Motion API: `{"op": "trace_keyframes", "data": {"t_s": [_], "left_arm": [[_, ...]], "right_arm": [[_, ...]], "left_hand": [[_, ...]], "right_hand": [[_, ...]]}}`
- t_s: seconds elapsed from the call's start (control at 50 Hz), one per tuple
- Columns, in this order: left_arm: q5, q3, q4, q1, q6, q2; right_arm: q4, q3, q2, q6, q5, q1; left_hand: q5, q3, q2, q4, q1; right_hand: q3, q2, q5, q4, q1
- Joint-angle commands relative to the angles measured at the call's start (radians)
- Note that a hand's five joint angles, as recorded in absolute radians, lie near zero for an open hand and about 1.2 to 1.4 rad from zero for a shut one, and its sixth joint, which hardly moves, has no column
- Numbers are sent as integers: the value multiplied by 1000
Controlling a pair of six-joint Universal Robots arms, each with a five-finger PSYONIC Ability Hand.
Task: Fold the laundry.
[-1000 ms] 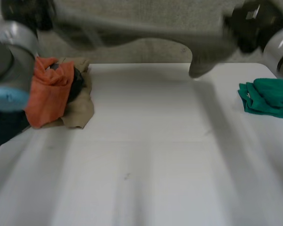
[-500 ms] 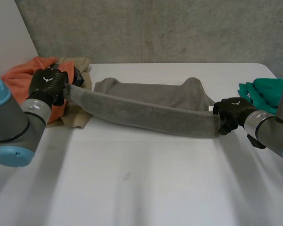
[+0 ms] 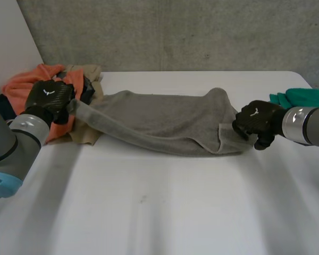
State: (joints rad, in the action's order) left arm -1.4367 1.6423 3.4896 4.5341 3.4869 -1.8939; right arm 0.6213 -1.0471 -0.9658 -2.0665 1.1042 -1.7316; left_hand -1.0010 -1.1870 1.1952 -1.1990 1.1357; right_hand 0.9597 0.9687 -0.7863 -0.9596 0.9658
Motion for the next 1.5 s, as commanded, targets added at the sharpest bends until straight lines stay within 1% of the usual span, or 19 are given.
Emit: {"op": "trace_keyframes", "data": {"t_s": [0.02,0.04,0.06,0.12,0.26,0.32,0.46,0.62,0.74,0.78,0.8,0.86,0.94,1.06,1.16,1.26,1.36,1.44,1.5], "left_arm": [[2,-2,-4,22,-2,-4],[4,-2,-6,25,-3,-4],[10,-2,-10,26,-3,-4],[30,-1,-21,25,-5,-1],[47,5,-35,25,-5,1],[48,7,-35,25,-5,1],[45,5,-37,26,-5,1],[48,7,-40,28,-5,12],[48,5,-44,28,-5,18],[48,5,-44,29,-5,19],[48,5,-44,29,-5,19],[48,7,-46,31,-5,21],[47,7,-55,31,0,30],[48,13,-148,34,30,84],[50,36,-329,46,112,156],[50,91,-616,62,277,225],[77,142,-762,86,428,230],[98,116,-738,108,515,179],[87,39,-712,63,517,90]], "right_arm": [[146,99,70,128,65,7],[141,107,75,117,69,6],[112,111,79,82,68,6],[7,110,84,-9,62,-2],[-217,114,119,-107,37,-49],[-251,142,148,-104,29,-68],[-196,292,291,-99,32,-103],[-153,414,417,-20,108,-109],[-181,427,449,-7,123,-115],[-187,427,450,-9,125,-118],[-189,421,449,-12,129,-118],[-186,411,446,-14,143,-117],[-161,372,392,-18,180,-92],[-55,135,135,-72,187,-10],[26,-94,-68,-61,194,73],[174,-328,-235,73,224,191],[258,-422,-267,221,247,256],[219,-421,-232,178,252,254],[173,-387,-194,123,269,235]], "left_hand": [[-221,-209,201,-197,261],[-221,-209,201,-197,261],[-221,-209,201,-197,261],[-221,-209,201,-197,261],[-221,-209,201,-197,261],[-221,-209,201,-197,261],[-221,-209,201,-197,261],[-221,-209,201,-197,261],[-221,-209,201,-197,261],[-221,-209,201,-197,261],[-221,-209,201,-197,261],[-221,-209,201,-197,261],[-221,-209,201,-197,261],[-221,-209,201,-197,261],[-221,-209,201,-197,261],[-221,-209,201,-197,261],[-221,-209,201,-197,261],[-221,-209,201,-197,261],[-221,-209,201,-197,261]], "right_hand": [[135,126,-134,-135,129],[-20,-29,21,20,-26],[-339,-348,340,338,-345],[-453,-462,454,453,-459],[-506,-515,507,506,-512],[-506,-515,507,506,-512],[-492,-501,493,491,-498],[-462,-471,463,462,-468],[-284,-293,285,284,-290],[-50,-58,51,49,-56],[210,201,-209,-211,204],[436,427,-435,-436,430],[437,428,-435,-437,430],[437,428,-435,-437,430],[437,428,-435,-437,430],[437,428,-435,-437,430],[437,428,-435,-437,430],[437,428,-435,-437,430],[437,428,-435,-437,430]]}}
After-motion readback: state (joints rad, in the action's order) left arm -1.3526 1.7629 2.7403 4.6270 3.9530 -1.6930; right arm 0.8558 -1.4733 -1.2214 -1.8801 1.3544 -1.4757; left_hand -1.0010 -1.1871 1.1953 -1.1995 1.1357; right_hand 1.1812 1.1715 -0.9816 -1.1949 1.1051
